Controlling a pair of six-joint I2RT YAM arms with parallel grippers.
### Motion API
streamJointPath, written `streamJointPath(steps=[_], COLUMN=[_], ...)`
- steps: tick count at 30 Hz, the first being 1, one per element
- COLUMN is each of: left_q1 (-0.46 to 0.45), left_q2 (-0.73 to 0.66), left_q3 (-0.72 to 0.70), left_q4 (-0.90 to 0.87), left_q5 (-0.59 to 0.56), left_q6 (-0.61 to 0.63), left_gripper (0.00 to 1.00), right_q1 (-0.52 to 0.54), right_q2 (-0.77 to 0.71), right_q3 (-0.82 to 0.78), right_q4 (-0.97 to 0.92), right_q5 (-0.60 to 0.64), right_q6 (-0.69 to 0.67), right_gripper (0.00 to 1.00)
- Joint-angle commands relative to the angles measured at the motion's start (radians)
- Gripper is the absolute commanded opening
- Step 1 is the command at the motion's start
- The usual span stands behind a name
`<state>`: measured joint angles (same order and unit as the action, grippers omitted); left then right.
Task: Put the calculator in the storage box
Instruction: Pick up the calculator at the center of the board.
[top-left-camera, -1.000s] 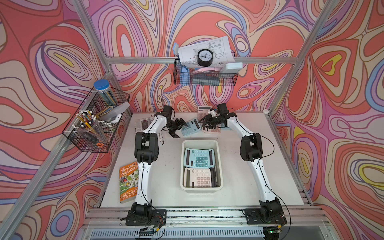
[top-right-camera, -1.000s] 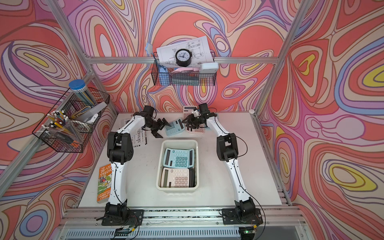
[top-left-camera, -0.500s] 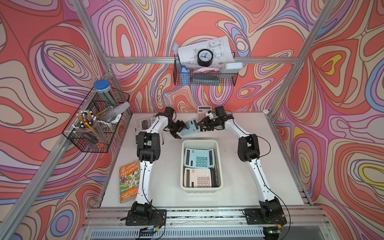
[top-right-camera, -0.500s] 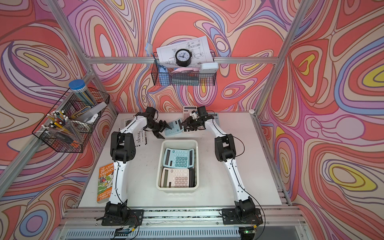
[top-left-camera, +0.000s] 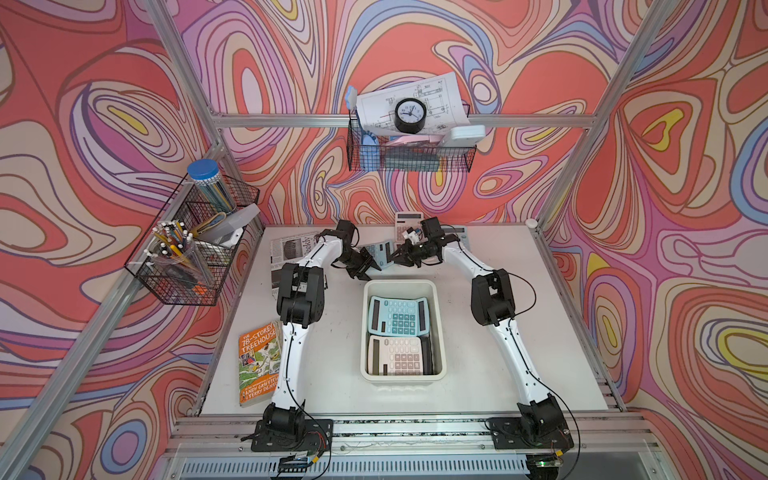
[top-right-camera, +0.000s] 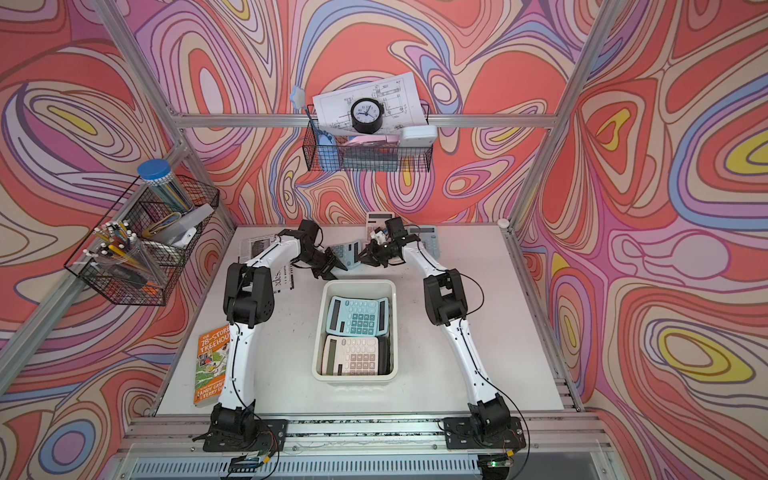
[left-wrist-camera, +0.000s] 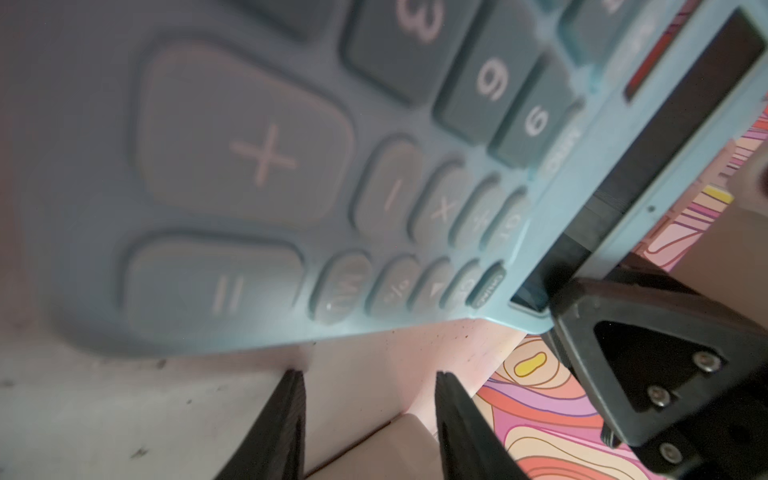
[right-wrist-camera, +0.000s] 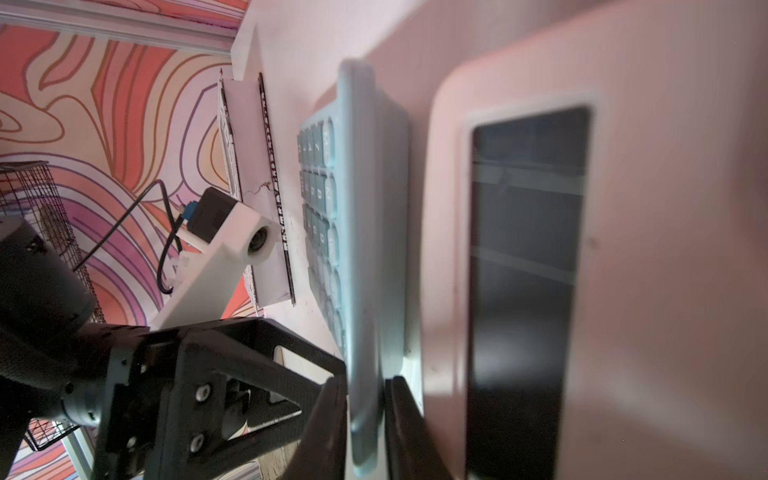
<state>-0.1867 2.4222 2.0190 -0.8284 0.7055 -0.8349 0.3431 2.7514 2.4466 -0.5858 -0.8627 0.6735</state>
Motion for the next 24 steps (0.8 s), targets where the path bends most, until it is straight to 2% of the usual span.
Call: streamJointPath(steps=[1, 3, 4, 13, 24], left_q1=[-0.007, -0.007, -0.007, -0.009, -0.013], left_q2=[-0.082, -0.099, -0.106, -0.170, -0.322], left_q3=[-0.050, -0.064, -0.065, -0.079, -0.249], left_q4=[0.039, 0.038, 0.031, -0.050, 0.015], left_q5=[0.017, 0.011, 0.006, -0.032, -0.040], left_q6=[0.014, 0.022, 0.029, 0.097, 0.093], left_gripper=[0.40, 0.40, 0.41, 0.50, 0.57], right_q1=[0.011, 0.014, 0.014, 0.022, 0.023], right_q2=[-0.030, -0.030, -0.026, 0.025, -0.066], right_q3=[-0.029, -0.027, -0.026, -0.008, -0.099], right_q4=[-0.052, -0.064, -0.061, -0.075, -0.111], right_q5=[0.045, 0.068, 0.076, 0.146, 0.148], right_q6=[-0.034, -0.040, -0.035, -0.003, -0.046], right_gripper=[0.22, 0.33, 0.34, 0.34, 0.04])
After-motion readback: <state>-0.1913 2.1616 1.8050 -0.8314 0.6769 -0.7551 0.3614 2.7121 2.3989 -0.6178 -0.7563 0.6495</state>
